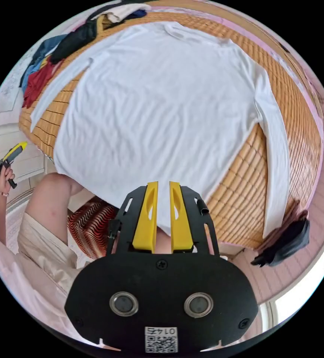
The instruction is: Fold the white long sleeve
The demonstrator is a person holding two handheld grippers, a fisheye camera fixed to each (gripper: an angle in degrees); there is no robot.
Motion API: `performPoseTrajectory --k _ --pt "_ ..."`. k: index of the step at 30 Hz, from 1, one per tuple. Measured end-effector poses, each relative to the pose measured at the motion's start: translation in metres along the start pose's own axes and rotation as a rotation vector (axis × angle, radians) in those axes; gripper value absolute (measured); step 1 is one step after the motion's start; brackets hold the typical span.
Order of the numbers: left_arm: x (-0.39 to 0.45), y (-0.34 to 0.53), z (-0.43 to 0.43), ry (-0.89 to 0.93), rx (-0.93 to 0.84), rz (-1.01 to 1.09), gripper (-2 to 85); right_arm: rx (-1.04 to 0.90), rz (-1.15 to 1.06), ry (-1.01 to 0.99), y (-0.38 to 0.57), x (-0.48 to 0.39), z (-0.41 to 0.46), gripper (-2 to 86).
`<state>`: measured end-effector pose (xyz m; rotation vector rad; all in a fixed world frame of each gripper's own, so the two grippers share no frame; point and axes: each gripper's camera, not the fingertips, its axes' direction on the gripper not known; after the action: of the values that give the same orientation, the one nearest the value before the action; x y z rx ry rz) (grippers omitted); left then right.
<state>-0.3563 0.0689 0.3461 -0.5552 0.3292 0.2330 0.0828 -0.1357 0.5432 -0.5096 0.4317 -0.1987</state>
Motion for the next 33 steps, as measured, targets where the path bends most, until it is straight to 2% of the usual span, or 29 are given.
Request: performPoseTrajectory --k 3,6,9,14,17,19,22,27,33 --pt "0.046 -0.024 0.031 -0.052 -0.078 0.169 6.0 -0.043 0.105 -0.091 0.041 0.027 0.023 10.6" --pt "0.065 -0.031 0.051 -0.079 -0.117 0.248 6.5 -0.049 0.135 -0.151 0.065 0.039 0.046 8.9" --pt "0.071 -0.026 0.073 -0.134 -0.193 0.300 6.4 -0.025 0.126 -0.107 0.081 0.035 0.059 4.7" --pt "0.061 0.001 0.061 -0.138 -0.106 0.311 6.1 0.010 0.069 -0.025 0.118 0.023 0.068 1.6" --pt "0.032 0.024 0.028 -0.038 0.030 0.200 6.3 0.107 0.028 -0.029 0.144 0.012 0.047 2.5" --pt "-0.007 0.048 -0.007 0.030 0.188 0.048 6.2 0.182 -0.014 0.010 0.156 -0.004 0.022 2.6" --pt "-0.064 0.086 -0.040 -0.026 0.341 -0.143 6.5 0.299 -0.129 0.022 0.155 -0.040 -0.014 2.4" --pt "-0.147 0.135 -0.058 -0.126 0.418 -0.349 6.8 0.404 -0.415 -0.044 0.105 -0.134 -0.054 2.8" --pt "-0.211 0.156 -0.047 -0.071 0.443 -0.457 6.6 0.404 -0.802 -0.135 0.025 -0.298 -0.087 4.7"
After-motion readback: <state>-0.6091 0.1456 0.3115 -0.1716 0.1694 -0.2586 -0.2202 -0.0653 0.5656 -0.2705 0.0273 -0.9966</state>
